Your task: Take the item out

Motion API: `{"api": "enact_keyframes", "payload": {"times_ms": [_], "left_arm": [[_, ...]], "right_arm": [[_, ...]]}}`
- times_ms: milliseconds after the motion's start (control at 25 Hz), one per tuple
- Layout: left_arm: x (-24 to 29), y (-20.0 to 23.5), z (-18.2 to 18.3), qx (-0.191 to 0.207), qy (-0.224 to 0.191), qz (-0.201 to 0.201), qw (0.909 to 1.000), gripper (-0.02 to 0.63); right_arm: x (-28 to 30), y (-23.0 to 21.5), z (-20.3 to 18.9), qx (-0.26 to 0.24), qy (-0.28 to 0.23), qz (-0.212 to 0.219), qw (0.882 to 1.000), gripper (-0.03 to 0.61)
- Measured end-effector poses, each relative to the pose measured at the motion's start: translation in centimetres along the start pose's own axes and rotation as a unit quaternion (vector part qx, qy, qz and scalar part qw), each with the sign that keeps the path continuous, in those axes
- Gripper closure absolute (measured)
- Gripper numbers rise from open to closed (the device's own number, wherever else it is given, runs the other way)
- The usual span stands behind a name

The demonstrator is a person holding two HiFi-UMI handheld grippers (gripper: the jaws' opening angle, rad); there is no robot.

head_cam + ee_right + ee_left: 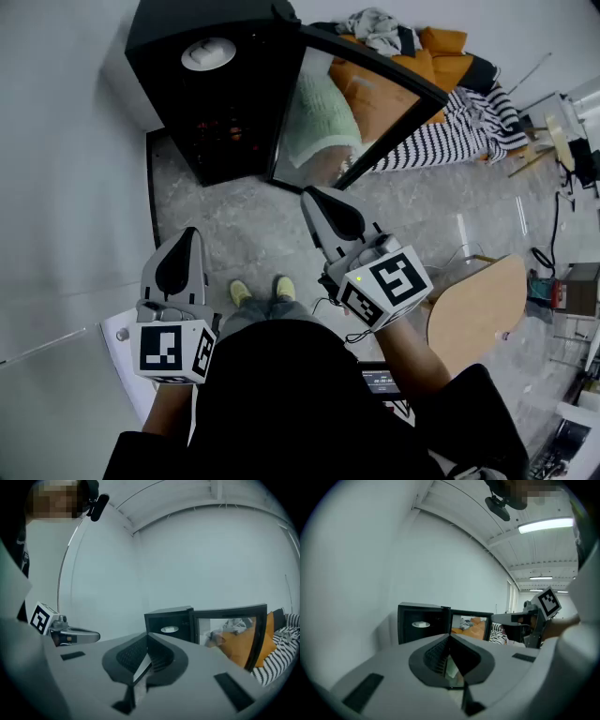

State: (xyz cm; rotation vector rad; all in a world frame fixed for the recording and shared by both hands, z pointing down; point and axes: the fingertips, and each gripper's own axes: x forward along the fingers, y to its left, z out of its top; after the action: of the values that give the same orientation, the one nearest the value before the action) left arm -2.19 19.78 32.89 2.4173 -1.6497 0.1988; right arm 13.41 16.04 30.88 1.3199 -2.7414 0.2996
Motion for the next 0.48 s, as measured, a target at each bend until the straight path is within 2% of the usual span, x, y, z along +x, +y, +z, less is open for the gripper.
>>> {"api": "enact_keyframes", "payload": {"times_ms": [480], "left_arm": [[0.4, 1.6, 0.3, 0.005, 0.004, -0.007, 1.0, 0.606]], "right_arm": [[0.9, 0.7, 0.4, -0.006, -0.001, -0.006, 1.0, 0.571]]}}
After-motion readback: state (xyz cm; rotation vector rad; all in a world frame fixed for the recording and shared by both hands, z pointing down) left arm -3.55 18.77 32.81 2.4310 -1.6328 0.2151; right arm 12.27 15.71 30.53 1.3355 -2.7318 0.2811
